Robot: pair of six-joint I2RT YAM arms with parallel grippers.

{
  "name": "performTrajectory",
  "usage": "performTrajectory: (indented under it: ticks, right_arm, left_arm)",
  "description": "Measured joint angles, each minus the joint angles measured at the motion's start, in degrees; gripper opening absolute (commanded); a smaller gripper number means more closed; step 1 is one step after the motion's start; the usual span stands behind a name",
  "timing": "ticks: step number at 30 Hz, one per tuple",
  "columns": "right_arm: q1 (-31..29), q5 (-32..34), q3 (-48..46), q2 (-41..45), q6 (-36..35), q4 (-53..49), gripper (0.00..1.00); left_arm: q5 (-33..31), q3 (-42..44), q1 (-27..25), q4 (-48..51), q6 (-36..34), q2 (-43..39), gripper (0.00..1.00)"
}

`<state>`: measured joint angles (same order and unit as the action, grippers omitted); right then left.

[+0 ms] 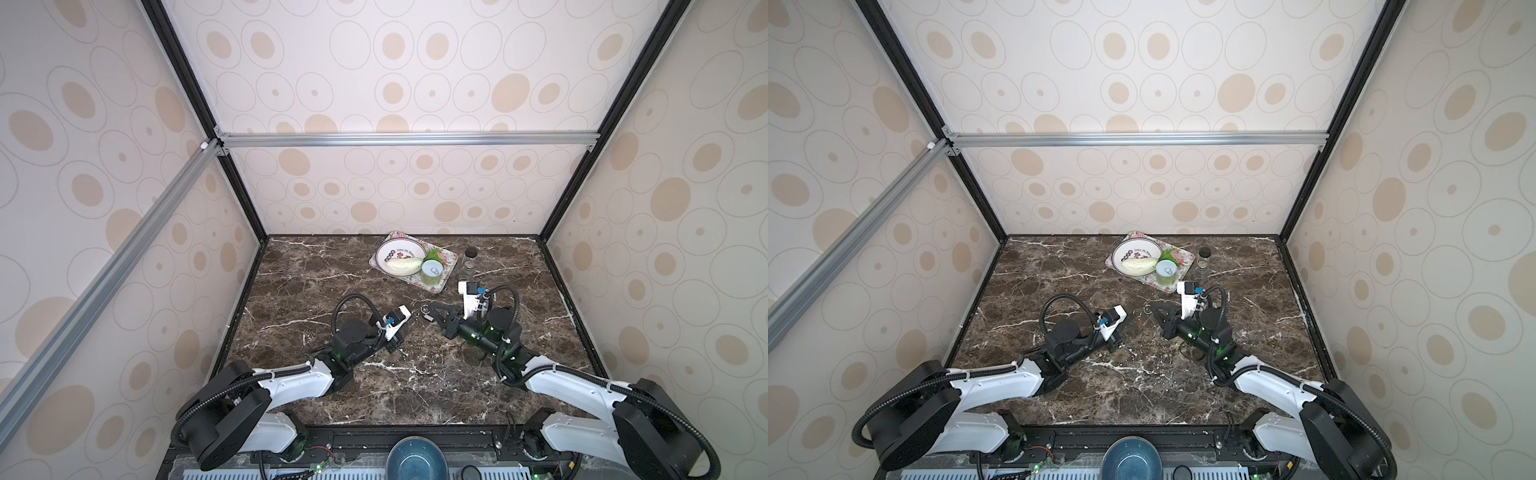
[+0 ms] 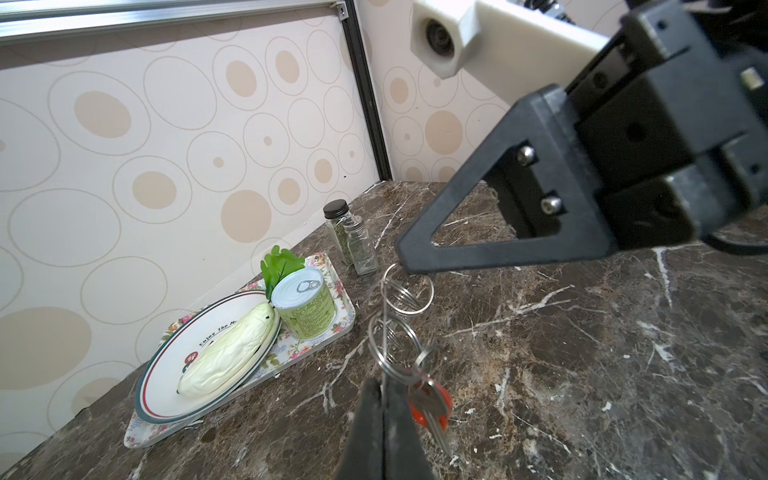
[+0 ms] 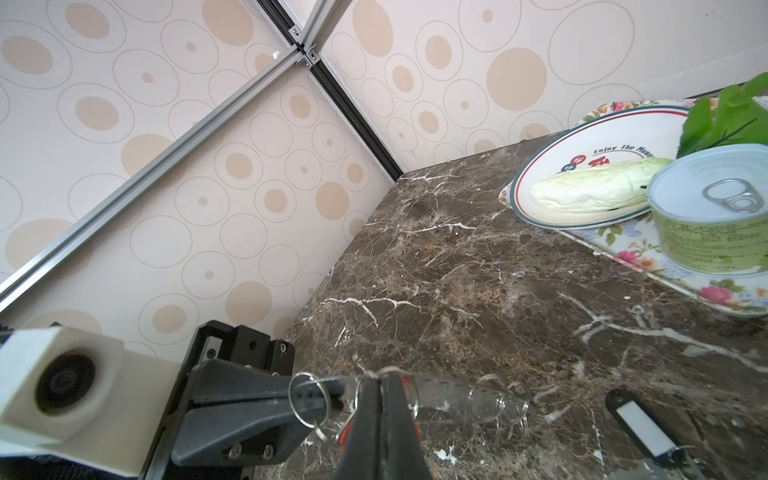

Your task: Put the keys on the keyring

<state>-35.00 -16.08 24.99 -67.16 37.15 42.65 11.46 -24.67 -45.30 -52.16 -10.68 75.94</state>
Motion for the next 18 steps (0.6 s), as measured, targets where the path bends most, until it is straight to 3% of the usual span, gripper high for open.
performTrajectory:
  ticks: [18]
  right_arm:
    - [-0.9,-0.6,3.4,2.5,-3.4,-8.2,0.0]
  left_arm:
    - [2.2,0.7,0.2,-0.1,-2.3,0.0,0.0]
